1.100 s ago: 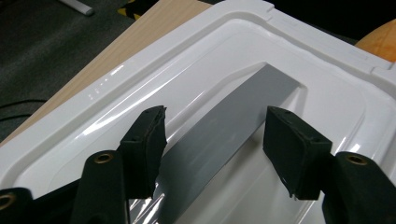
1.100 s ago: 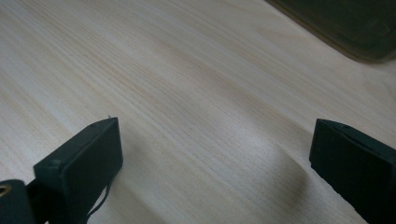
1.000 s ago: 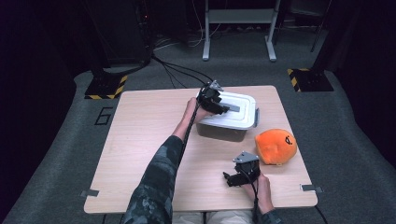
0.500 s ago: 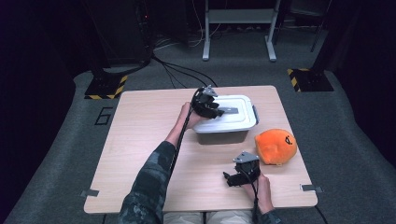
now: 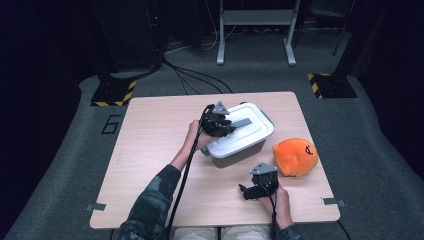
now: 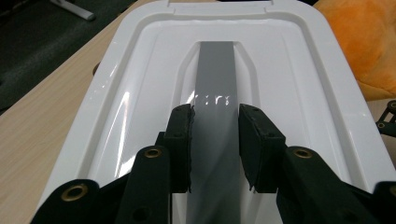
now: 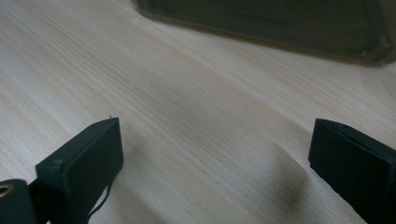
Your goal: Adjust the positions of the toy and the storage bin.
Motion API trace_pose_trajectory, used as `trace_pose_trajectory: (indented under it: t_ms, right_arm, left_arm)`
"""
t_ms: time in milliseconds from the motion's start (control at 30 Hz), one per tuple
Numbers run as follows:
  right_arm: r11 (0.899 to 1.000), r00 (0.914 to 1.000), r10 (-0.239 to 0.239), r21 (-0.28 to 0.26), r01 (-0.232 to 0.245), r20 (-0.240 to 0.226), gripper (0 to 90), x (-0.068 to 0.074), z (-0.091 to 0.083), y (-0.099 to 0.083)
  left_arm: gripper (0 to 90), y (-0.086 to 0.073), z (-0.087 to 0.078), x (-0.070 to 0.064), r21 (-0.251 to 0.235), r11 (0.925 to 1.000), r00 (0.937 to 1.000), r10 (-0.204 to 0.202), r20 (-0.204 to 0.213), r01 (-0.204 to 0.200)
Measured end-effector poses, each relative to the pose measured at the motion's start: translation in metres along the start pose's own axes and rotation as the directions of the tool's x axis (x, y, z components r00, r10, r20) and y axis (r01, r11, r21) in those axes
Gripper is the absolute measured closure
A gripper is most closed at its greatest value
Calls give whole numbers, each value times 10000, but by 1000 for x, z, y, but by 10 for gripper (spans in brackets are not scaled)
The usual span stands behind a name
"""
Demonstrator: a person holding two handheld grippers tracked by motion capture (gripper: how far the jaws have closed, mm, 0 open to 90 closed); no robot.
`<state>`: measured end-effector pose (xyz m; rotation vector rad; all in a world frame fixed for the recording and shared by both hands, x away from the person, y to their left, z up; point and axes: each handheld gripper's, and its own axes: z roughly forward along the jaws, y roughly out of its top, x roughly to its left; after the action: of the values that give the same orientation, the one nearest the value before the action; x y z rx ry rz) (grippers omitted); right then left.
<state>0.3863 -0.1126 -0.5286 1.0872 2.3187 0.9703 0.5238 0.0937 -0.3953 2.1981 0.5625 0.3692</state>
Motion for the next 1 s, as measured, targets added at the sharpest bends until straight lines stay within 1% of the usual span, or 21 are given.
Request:
trace_pose_trajectory:
  t_ms: [33,67,100,133,167,300,333,367,400,500,567,600,633,667,700,767,800,900,933,967,1000]
  right_arm:
    - [10000,10000,12,1,-12,-7,23,0,0,0]
    - [10000,10000,28,2,-28,-2,23,0,0,0]
    - [10000,10000,31,2,-31,0,23,0,0,0]
    - [10000,10000,31,2,-31,0,23,0,0,0]
    - [10000,10000,38,-2,-38,18,23,0,0,0]
    - [10000,10000,35,21,-35,-18,24,0,0,0]
    - [10000,10000,35,21,-35,-18,24,0,0,0]
    - [10000,10000,46,19,-46,4,24,0,0,0]
    - [10000,10000,46,19,-46,4,24,0,0,0]
    - [10000,10000,86,24,-86,7,24,0,0,0]
    - [10000,10000,88,25,-88,8,25,0,0,0]
    - [9999,10000,99,29,-99,5,25,0,0,0]
    - [10000,10000,95,29,-95,4,25,0,0,0]
    - [10000,10000,84,34,-84,-11,25,0,0,0]
    - [10000,10000,84,34,-84,-11,25,0,0,0]
    - [10000,10000,62,51,-62,-20,25,0,0,0]
    - [10000,10000,62,51,-62,-20,25,0,0,0]
    - [9999,9999,155,52,-155,1,25,0,0,0]
    - [9999,9999,155,52,-155,1,25,0,0,0]
    - [9999,10000,94,69,-94,-1,25,0,0,0]
    - [9998,9998,218,44,-219,19,25,1,0,0]
  left_arm:
    - [663,-4,-4,-2,-64,10000,10000,-50,-3,50]
    - [664,-4,-4,-2,-64,10000,10000,-50,-3,50]
    - [664,-9,-9,-4,-118,9998,9999,-145,-24,145]
    - [664,-9,-9,-4,-118,9998,9999,-145,-24,145]
    - [664,-13,-13,-7,-158,9996,9997,-235,-46,234]
    - [664,-20,-24,-13,-123,9998,9998,-150,-92,149]
    - [664,-20,-24,-13,-123,9998,9998,-150,-92,149]
    - [664,-25,-30,-16,-89,9999,9999,-105,-129,103]
    - [664,-25,-30,-16,-89,9999,9999,-105,-129,103]
    - [664,-33,-40,-20,-125,9999,9999,-59,-115,57]
    - [664,-36,-43,-21,-142,9999,9999,-76,-123,74]
    - [664,-40,-48,-22,-154,9998,9998,-97,-145,95]
    - [664,-40,-48,-22,-154,9998,9998,-97,-145,95]
    - [664,-43,-53,-24,-176,9998,9998,-14,-189,10]
    - [664,-43,-53,-24,-176,9998,9998,-14,-189,10]
    - [664,-50,-59,-26,-220,9997,9998,-44,-200,40]
    - [664,-50,-59,-26,-220,9997,9998,-44,-200,40]
    - [664,-58,-68,-28,-325,9994,9997,-158,-195,152]
    - [664,-58,-68,-28,-325,9994,9997,-158,-195,152]
    - [664,-61,-72,-30,-340,9992,9996,-204,-181,198]
    - [664,-61,-72,-30,-340,9992,9996,-204,-181,198]
